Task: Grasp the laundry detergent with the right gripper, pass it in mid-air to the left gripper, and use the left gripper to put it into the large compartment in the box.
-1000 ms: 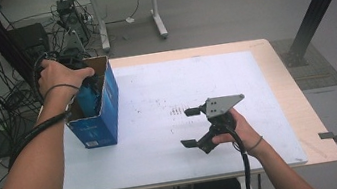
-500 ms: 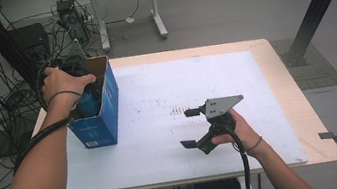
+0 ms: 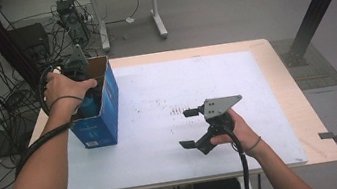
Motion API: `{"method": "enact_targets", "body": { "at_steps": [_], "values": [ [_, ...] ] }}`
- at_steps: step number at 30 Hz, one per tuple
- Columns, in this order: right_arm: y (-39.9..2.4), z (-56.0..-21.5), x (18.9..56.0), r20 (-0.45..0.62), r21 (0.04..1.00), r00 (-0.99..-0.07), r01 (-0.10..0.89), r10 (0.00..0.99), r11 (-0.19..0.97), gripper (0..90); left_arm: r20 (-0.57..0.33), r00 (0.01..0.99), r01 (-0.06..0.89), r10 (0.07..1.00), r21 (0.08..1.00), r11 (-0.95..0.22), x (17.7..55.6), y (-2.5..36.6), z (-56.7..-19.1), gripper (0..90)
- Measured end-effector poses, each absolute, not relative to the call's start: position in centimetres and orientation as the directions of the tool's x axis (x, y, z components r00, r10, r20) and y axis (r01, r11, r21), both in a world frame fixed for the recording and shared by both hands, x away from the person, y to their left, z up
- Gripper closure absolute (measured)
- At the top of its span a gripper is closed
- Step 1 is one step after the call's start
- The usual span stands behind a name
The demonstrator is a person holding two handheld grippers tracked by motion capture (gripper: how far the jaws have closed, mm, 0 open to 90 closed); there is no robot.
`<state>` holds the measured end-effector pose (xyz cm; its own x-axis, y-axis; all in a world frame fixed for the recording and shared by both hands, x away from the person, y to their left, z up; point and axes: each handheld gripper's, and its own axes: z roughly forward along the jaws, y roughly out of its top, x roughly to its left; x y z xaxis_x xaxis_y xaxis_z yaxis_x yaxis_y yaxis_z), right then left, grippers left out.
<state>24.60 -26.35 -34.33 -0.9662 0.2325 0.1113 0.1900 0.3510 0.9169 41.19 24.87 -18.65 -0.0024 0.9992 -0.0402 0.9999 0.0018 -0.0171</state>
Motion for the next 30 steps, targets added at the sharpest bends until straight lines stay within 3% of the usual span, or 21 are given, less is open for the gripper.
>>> {"method": "enact_targets", "body": {
  "at_steps": [30],
  "values": [
    [-26.36, -34.22, 24.59, 0.109, 0.918, -0.967, 0.187, 0.231, 0.350, 3.6, -0.046, -0.002, 1.000, 0.999, -0.020, 0.001, 41.10, 25.13, -18.97, 37.3]
  ]
}}
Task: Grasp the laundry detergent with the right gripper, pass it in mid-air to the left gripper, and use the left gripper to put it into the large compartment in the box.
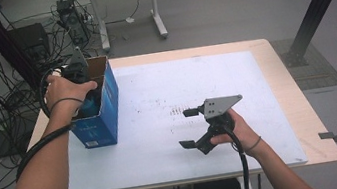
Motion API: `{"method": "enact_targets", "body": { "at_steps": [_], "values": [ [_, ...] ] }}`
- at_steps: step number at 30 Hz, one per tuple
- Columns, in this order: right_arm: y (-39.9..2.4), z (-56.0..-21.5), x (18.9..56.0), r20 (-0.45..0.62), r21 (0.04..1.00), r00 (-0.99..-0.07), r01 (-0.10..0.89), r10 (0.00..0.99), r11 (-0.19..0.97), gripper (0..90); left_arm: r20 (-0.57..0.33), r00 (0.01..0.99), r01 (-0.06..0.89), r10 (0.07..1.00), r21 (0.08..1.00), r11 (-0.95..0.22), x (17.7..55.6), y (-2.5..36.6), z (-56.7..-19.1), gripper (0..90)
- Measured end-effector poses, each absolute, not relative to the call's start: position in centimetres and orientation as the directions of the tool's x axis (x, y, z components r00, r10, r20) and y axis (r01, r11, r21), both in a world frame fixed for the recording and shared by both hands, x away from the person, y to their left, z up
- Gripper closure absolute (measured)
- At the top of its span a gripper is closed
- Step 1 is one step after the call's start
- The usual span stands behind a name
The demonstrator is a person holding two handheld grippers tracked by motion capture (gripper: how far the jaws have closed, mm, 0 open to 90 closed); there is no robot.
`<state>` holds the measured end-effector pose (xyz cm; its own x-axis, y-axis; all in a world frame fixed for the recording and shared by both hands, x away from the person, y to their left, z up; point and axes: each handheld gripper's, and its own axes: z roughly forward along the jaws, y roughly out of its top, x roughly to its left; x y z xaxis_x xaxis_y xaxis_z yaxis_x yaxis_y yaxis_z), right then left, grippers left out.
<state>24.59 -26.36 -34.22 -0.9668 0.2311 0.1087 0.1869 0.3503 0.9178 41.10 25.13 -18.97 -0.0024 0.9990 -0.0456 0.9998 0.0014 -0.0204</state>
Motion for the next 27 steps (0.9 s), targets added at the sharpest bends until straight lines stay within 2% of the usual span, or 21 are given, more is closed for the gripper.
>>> {"method": "enact_targets", "body": {
  "at_steps": [27],
  "values": [
    [-26.55, -34.31, 24.48, 0.107, 0.921, -0.966, 0.187, 0.237, 0.343, 3.6, -0.043, -0.003, 1.000, 0.999, -0.022, 0.002, 41.10, 25.07, -19.00, 37.3]
  ]
}}
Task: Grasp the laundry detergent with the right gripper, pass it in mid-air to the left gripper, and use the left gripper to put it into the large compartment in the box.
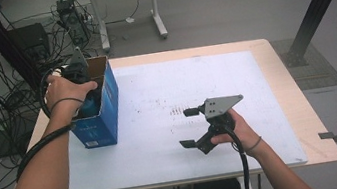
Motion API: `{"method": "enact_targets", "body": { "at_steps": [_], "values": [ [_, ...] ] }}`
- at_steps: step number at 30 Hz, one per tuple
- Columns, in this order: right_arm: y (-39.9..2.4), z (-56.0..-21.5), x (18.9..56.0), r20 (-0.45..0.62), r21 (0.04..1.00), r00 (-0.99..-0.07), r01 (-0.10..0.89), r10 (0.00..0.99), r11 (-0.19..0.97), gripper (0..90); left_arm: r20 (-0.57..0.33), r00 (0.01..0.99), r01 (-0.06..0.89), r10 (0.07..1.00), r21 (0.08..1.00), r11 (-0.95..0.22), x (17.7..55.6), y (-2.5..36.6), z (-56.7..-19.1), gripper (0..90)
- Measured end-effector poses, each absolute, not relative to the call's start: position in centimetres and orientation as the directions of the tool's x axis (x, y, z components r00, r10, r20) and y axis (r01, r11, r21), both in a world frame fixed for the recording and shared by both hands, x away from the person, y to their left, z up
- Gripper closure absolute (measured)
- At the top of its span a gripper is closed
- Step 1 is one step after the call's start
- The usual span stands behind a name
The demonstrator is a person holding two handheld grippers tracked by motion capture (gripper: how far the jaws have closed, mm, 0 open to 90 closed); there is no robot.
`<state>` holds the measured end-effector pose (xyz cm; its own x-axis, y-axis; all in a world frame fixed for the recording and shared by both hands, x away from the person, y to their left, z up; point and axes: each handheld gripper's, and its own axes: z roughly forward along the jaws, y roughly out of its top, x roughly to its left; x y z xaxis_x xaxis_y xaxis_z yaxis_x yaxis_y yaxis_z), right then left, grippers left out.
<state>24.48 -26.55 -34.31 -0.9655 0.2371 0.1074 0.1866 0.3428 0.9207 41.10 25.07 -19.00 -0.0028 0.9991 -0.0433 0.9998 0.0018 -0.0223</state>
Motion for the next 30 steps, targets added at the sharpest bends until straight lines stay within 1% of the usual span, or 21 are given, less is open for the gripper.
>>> {"method": "enact_targets", "body": {
  "at_steps": [30],
  "values": [
    [-26.40, -34.34, 24.63, 0.108, 0.920, -0.966, 0.186, 0.234, 0.345, 3.5, -0.048, -0.009, 1.000, 0.999, -0.023, 0.008, 41.11, 25.25, -19.01, 37.4]
  ]
}}
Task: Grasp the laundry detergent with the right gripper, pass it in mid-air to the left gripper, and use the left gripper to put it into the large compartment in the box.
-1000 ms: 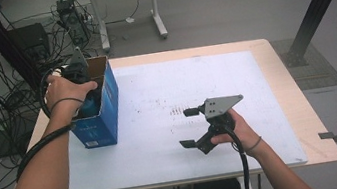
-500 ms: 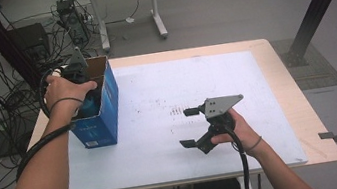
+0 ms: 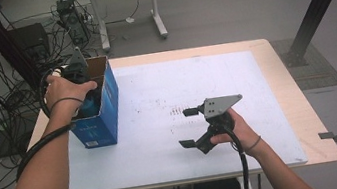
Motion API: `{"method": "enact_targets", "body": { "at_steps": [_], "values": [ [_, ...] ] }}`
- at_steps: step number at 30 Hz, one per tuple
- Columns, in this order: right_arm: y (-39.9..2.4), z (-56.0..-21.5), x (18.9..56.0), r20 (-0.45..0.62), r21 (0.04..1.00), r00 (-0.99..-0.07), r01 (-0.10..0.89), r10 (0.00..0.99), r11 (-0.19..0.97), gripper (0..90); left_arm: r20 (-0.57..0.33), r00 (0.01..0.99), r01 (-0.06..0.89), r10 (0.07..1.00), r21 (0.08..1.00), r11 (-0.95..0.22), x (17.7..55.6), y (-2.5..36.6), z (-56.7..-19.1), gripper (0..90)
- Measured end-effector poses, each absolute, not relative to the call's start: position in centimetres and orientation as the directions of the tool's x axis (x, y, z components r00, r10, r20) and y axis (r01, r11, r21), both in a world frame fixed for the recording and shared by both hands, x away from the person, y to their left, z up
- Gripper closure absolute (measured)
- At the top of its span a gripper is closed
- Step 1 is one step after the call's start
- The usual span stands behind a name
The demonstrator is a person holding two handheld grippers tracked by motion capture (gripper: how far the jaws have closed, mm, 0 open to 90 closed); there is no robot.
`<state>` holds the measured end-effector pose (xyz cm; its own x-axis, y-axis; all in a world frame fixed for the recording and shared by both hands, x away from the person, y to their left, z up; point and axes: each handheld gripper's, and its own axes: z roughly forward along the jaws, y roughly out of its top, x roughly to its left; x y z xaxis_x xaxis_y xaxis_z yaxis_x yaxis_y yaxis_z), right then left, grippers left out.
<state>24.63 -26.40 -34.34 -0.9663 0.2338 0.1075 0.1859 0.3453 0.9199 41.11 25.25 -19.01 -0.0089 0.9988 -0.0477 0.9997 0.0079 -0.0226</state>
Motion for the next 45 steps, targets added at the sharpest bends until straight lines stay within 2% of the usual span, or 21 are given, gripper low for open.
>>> {"method": "enact_targets", "body": {
  "at_steps": [45],
  "values": [
    [-26.37, -34.54, 24.64, 0.111, 0.917, -0.966, 0.190, 0.234, 0.350, 3.5, -0.056, -0.010, 1.000, 0.998, -0.030, 0.008, 41.22, 25.52, -19.06, 37.0]
  ]
}}
